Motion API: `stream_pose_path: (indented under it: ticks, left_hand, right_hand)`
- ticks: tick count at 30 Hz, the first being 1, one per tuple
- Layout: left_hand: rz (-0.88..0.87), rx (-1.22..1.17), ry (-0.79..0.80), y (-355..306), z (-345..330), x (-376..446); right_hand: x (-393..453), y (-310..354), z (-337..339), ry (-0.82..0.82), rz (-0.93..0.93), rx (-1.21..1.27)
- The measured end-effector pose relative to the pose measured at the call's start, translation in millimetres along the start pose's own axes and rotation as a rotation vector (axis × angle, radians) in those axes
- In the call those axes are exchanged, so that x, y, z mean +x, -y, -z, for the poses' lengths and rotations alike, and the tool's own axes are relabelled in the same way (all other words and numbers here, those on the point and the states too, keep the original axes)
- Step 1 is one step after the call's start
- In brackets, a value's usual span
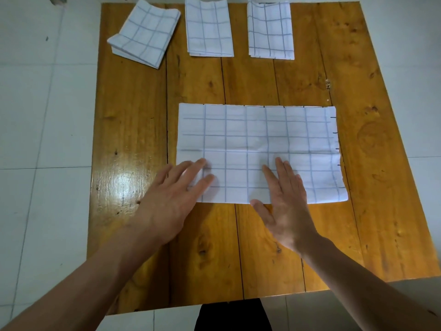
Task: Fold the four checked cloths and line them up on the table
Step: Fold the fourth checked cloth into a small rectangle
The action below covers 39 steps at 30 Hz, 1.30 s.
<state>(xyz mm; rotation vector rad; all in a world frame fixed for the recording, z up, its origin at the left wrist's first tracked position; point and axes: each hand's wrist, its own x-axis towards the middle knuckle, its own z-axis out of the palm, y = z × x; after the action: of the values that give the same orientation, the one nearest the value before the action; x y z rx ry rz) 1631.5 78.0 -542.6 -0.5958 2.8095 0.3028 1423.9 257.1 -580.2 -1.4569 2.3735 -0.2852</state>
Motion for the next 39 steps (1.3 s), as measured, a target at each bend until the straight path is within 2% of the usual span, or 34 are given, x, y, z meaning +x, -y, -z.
stream_pose_path:
  ticks: [2, 4, 10, 14, 18, 21, 24, 28, 35, 37, 39]
  left_hand:
    - [-0.008, 0.075, 0.037, -3.6, 1.8, 5.7]
    - [-0.006, 0.093, 0.005, -3.8, 2.4, 9.7]
    - [0.050, -0.011, -0.278, -0.8, -8.8, 7.5]
    - [0.050, -0.032, -0.371, -11.2, -8.7, 3.7]
    - [0.011, -0.094, -0.378, -38.0, 4.2, -1.7]
    - [-0.011, -0.117, -0.374, -63.2, 12.1, -1.5]
    - [-0.038, -0.172, -0.408, -91.0, 19.3, 3.4]
    - [-0.106, -0.304, -0.406, -114.2, 20.4, 7.8]
    - [0.042, -0.304, -0.217, -70.7, -1.6, 10.9]
    - [0.051, -0.327, -0.243, -62.0, -3.9, 14.1]
    - [0.006, -0.361, -0.274, -61.3, -3.2, 18.1]
  right_hand:
    - [0.9, -2.8, 1.7, 0.014, 0.004, 0.025]
    - [3.1, -5.7, 3.8, 0.029, 0.026, 0.048]
    - [18.8, -18.1, 10.9, 0.051, 0.115, 0.125]
    - [23.4, -15.5, 21.4, -0.010, 0.148, 0.257]
    - [4.6, 0.1, 36.0, 0.026, 0.307, 0.258]
    - [-13.8, 8.1, 37.2, 0.003, 0.351, 0.198]
    - [-25.8, 11.2, 38.3, -0.100, 0.312, 0.171]
    - [-32.8, 1.2, 40.0, -0.200, 0.244, 0.270]
    - [-54.0, -41.5, 47.0, -0.222, 0.100, 0.778]
    - [-60.7, -51.8, 47.0, -0.252, 0.052, 0.815]
    - [-68.3, -64.1, 44.6, -0.265, 0.013, 0.750]
